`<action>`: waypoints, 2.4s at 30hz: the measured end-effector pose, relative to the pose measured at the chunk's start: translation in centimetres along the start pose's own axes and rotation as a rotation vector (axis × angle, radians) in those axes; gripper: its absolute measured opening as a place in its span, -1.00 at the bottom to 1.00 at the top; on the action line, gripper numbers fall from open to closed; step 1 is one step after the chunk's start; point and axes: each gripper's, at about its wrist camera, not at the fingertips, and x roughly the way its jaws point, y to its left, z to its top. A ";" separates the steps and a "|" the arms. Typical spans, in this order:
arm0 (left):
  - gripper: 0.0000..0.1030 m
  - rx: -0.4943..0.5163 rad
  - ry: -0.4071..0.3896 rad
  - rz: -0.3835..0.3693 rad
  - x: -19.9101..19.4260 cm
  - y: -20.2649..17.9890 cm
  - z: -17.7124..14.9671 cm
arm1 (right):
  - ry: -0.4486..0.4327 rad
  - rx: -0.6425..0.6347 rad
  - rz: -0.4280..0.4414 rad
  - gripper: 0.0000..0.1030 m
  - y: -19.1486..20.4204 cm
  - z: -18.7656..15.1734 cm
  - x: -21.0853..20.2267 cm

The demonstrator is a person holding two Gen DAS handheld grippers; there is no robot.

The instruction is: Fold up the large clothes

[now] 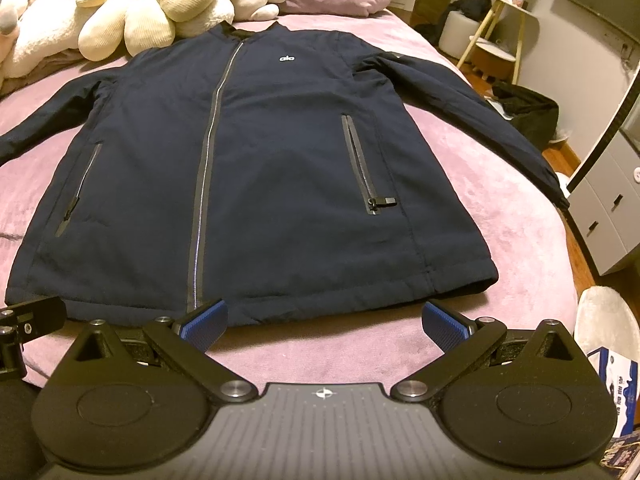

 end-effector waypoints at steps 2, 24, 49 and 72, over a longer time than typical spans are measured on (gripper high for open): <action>1.00 -0.001 0.001 0.001 0.0 0.0 0.1 | 0.002 0.002 0.000 1.00 0.0 0.1 0.1; 1.00 -0.002 0.012 0.003 0.3 0.0 0.0 | 0.003 0.005 -0.001 1.00 0.0 0.2 0.2; 1.00 -0.007 0.034 0.002 0.9 0.0 -0.2 | 0.010 0.009 0.003 1.00 -0.1 0.1 0.6; 1.00 -0.008 0.059 -0.002 1.7 -0.1 -0.1 | 0.025 0.027 0.020 1.00 -0.5 0.0 1.4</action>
